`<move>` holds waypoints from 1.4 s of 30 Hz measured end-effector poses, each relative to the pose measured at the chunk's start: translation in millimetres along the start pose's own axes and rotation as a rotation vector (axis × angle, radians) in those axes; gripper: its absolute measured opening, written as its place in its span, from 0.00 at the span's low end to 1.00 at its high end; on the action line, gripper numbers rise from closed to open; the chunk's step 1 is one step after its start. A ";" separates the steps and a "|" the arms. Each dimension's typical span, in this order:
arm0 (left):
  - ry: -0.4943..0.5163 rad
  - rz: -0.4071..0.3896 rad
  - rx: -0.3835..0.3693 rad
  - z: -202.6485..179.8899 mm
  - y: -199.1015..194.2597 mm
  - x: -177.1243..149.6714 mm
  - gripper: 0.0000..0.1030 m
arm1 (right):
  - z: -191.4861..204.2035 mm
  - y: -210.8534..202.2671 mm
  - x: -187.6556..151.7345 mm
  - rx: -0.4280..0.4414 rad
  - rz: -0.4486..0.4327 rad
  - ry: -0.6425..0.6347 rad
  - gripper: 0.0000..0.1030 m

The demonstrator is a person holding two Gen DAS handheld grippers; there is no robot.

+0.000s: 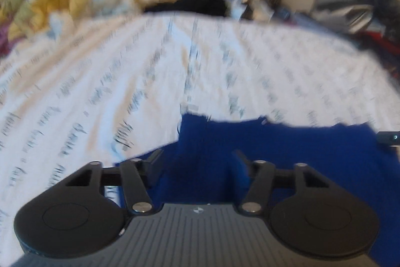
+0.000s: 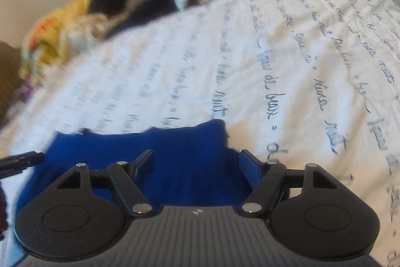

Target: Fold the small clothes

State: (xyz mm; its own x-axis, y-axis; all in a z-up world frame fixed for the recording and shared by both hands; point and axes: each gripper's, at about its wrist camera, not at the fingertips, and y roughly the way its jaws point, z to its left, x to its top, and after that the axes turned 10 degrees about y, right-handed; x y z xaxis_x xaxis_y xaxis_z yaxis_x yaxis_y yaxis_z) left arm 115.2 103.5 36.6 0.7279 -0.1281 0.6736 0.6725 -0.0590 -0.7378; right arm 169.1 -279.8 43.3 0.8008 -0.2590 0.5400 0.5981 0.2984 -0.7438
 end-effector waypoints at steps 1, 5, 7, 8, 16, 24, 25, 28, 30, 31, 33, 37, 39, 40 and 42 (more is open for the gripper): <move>0.011 -0.002 0.008 -3.5 11.9 0.3 0.44 | 0.6 10.5 1.6 -0.009 -0.005 -0.005 0.61; 0.053 -0.093 0.074 -7.2 12.6 11.0 0.12 | 3.1 18.8 3.1 0.057 -0.026 -0.012 0.08; 0.058 -0.133 0.087 -2.7 5.5 16.6 0.12 | -2.8 3.7 6.3 0.086 -0.100 -0.014 0.07; 0.065 -0.110 0.097 -2.0 10.1 14.9 0.12 | -9.7 6.1 8.8 0.066 -0.103 0.008 0.07; 0.076 -0.202 0.160 -16.6 -36.0 -8.7 0.63 | -6.6 -36.0 -17.8 0.059 -0.225 0.105 0.65; 0.192 -0.122 0.189 -77.3 4.3 -25.2 0.89 | 62.3 3.4 -71.2 -0.208 -0.221 -0.269 0.68; 0.130 -0.142 0.169 -61.4 6.0 -29.8 0.99 | 49.5 5.3 -75.6 -0.217 -0.247 -0.261 0.89; 0.060 -0.119 0.113 -28.1 10.3 -33.2 1.00 | 0.8 -6.7 -66.8 -0.208 -0.242 -0.065 1.00; 0.048 -0.111 0.116 -25.2 14.4 -29.9 1.00 | 8.0 -2.0 -66.4 -0.249 -0.233 -0.114 1.00; 0.053 -0.110 0.136 -28.6 16.0 -28.1 1.00 | 11.2 -0.8 -66.4 -0.252 -0.232 -0.127 1.00; 0.084 -0.112 0.186 -37.3 10.6 -27.5 1.00 | 11.2 -3.0 -63.5 -0.249 -0.219 -0.112 1.00; 0.167 -0.174 0.167 -67.6 -43.2 -48.3 0.99 | 24.2 -49.5 -77.9 -0.219 -0.293 -0.043 1.00; 0.189 -0.188 0.092 -85.4 -59.6 -64.5 1.00 | 40.5 -61.9 -93.9 -0.110 -0.265 -0.088 1.00; 0.215 -0.168 0.069 -96.0 -58.3 -72.0 1.00 | 49.7 -58.3 -101.3 -0.095 -0.228 -0.123 1.00; 0.246 -0.139 0.067 -106.8 -48.4 -86.6 1.00 | 63.2 -40.7 -118.3 -0.126 -0.142 -0.208 1.00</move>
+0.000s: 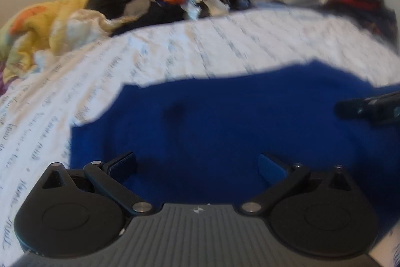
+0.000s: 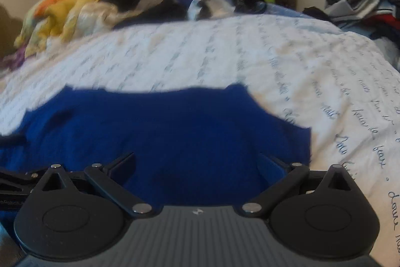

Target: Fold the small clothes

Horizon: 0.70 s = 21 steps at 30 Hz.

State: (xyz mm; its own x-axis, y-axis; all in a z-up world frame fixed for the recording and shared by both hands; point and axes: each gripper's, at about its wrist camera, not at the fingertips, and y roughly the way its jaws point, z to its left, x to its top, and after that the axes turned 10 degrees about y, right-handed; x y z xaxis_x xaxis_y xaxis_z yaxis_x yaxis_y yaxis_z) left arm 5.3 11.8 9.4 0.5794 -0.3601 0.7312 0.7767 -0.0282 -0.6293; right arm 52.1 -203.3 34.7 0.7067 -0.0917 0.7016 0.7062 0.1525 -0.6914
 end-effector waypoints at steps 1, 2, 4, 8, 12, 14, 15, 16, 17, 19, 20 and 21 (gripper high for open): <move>-0.019 -0.030 0.002 1.7 -0.7 -6.9 1.00 | 4.8 6.8 -10.9 -0.024 0.005 -0.055 1.00; -0.023 -0.039 -0.012 5.5 0.4 -10.5 1.00 | 1.6 3.4 -21.0 0.000 -0.060 -0.087 1.00; -0.038 -0.032 -0.036 20.7 4.4 -13.4 1.00 | -17.4 -0.2 -23.2 0.065 -0.075 -0.054 1.00; -0.007 -0.009 -0.005 35.1 0.1 -12.5 1.00 | -24.9 -7.0 -20.5 0.049 -0.072 -0.066 1.00; -0.045 -0.032 -0.082 29.0 -36.3 -14.8 0.97 | -9.6 -38.5 -24.0 0.074 -0.052 0.028 1.00; -0.050 0.002 -0.128 22.1 -38.9 -24.1 0.99 | -1.3 -42.7 -35.2 0.129 -0.012 0.013 1.00; -0.040 0.042 -0.124 17.5 -33.0 -31.9 1.00 | 2.0 -36.9 -43.6 0.113 0.030 -0.019 1.00; -0.012 0.005 -0.093 13.7 -35.0 -40.7 1.00 | 5.6 -35.1 -55.2 0.076 0.005 -0.102 1.00; 0.000 -0.013 -0.083 13.0 -38.7 -46.1 1.00 | 4.9 -38.8 -66.3 0.075 -0.046 -0.170 1.00; -0.026 0.021 -0.092 21.2 -45.0 -50.3 1.00 | -10.3 -45.5 -66.3 0.088 -0.026 -0.131 1.00; -0.040 0.037 -0.088 26.3 -48.1 -52.9 1.00 | -14.6 -48.2 -64.4 0.061 -0.007 -0.137 1.00; -0.057 0.048 -0.086 31.1 -51.8 -56.1 1.00 | -20.2 -50.8 -61.7 0.041 0.013 -0.117 1.00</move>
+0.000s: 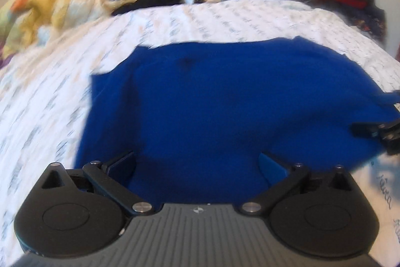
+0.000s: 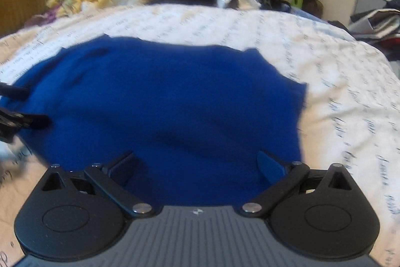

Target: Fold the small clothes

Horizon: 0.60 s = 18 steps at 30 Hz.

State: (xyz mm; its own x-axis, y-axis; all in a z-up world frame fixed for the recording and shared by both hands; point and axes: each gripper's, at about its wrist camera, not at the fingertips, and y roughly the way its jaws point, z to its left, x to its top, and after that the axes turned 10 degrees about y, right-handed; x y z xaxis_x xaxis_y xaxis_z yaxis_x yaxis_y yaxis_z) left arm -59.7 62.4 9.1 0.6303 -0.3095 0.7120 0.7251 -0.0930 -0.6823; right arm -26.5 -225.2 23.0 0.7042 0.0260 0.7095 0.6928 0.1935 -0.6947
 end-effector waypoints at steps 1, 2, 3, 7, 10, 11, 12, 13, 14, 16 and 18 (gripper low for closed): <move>-0.015 0.005 -0.007 3.5 -4.0 -2.9 1.00 | -3.5 -3.3 2.6 -0.009 0.015 0.031 1.00; -0.024 0.006 -0.014 4.7 -7.1 -4.7 1.00 | -2.8 -7.2 5.1 -0.026 0.020 0.053 1.00; -0.028 0.000 -0.014 4.3 -9.7 -5.5 1.00 | 1.2 -10.1 7.6 -0.045 0.026 0.070 1.00; -0.004 -0.036 -0.001 -4.7 -6.0 -14.1 1.00 | 29.5 -5.6 -4.5 0.017 0.023 -0.023 1.00; -0.052 -0.013 0.006 1.2 -14.4 -13.5 0.98 | 17.1 -2.0 -21.4 0.072 -0.043 -0.022 1.00; -0.093 -0.024 0.010 6.0 -22.1 -15.2 0.98 | 14.0 -2.6 -23.0 0.078 -0.048 -0.023 1.00; -0.157 -0.034 0.013 12.0 -30.8 -19.8 0.99 | 11.4 -3.1 -24.9 0.085 -0.057 -0.019 1.00; -0.234 -0.033 0.002 18.7 -37.4 -25.7 1.00 | 11.5 -3.0 -25.1 0.090 -0.063 -0.015 1.00; -0.305 -0.023 -0.019 25.2 -41.2 -32.1 0.99 | 12.7 -2.2 -24.9 0.088 -0.065 -0.013 1.00; -0.470 -0.011 -0.045 37.9 -47.8 -45.3 0.99 | 17.7 0.0 -25.0 0.069 -0.068 -0.019 1.00; -0.577 -0.038 -0.029 44.2 -55.1 -53.7 0.99 | 19.4 0.6 -24.2 0.063 -0.070 -0.013 1.00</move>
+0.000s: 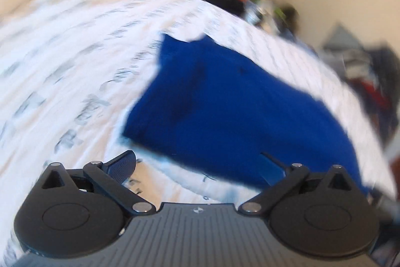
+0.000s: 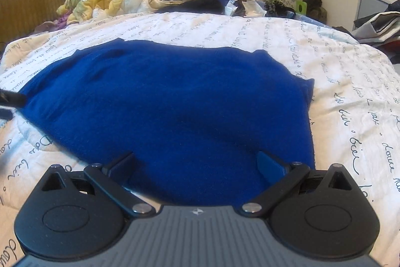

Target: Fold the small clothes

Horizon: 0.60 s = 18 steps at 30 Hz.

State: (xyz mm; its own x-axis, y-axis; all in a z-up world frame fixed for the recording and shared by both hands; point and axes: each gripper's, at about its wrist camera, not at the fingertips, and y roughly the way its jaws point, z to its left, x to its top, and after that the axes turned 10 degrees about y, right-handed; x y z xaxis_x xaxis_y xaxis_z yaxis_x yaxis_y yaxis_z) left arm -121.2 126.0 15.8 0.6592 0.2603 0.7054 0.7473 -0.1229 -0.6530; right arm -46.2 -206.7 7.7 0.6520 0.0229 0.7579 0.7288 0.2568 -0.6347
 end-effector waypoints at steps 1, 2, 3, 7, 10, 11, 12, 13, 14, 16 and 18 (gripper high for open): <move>-0.051 -0.013 -0.004 3.3 -1.2 0.5 0.99 | -0.2 -0.4 -0.5 0.001 -0.001 0.002 1.00; -0.097 -0.027 -0.009 6.6 -1.6 1.2 1.00 | 0.5 -0.2 0.8 0.002 -0.001 0.003 1.00; -0.130 -0.039 -0.011 8.5 -0.5 2.3 1.00 | 0.7 -0.7 1.0 0.003 -0.001 0.005 1.00; -0.233 -0.072 -0.012 14.8 7.9 14.1 0.98 | -0.2 -5.9 -0.2 0.007 -0.004 0.009 1.00; -0.302 -0.091 -0.001 18.8 15.9 24.1 0.93 | -4.3 -11.6 -3.7 0.014 -0.008 0.018 1.00; -0.316 -0.095 0.010 16.7 17.3 25.6 0.92 | -4.9 -12.1 -3.8 0.017 -0.009 0.022 1.00; -0.324 -0.096 0.021 15.7 18.7 27.5 0.91 | -6.9 -13.2 -4.2 0.023 -0.011 0.027 1.00; -0.336 -0.099 0.041 14.3 18.1 27.9 0.86 | -8.2 -13.6 -4.0 0.029 -0.012 0.034 1.00; -0.344 -0.098 0.065 12.9 18.1 27.8 0.71 | -9.5 -13.9 -4.2 0.036 -0.014 0.040 1.00; -0.326 -0.088 0.134 8.6 18.9 28.4 0.50 | -12.3 -14.8 -4.1 0.049 -0.018 0.055 1.00; -0.299 -0.074 0.183 6.3 21.6 29.5 0.38 | -15.7 -16.1 -3.8 0.065 -0.022 0.071 1.00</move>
State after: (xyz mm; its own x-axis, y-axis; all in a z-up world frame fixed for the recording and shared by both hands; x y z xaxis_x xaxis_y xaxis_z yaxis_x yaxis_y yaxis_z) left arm -86.1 137.1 20.8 0.5299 0.5340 0.6588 0.7472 0.0735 -0.6605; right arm -57.1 -226.1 12.7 0.6505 -0.0518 0.7577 0.7299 0.3185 -0.6049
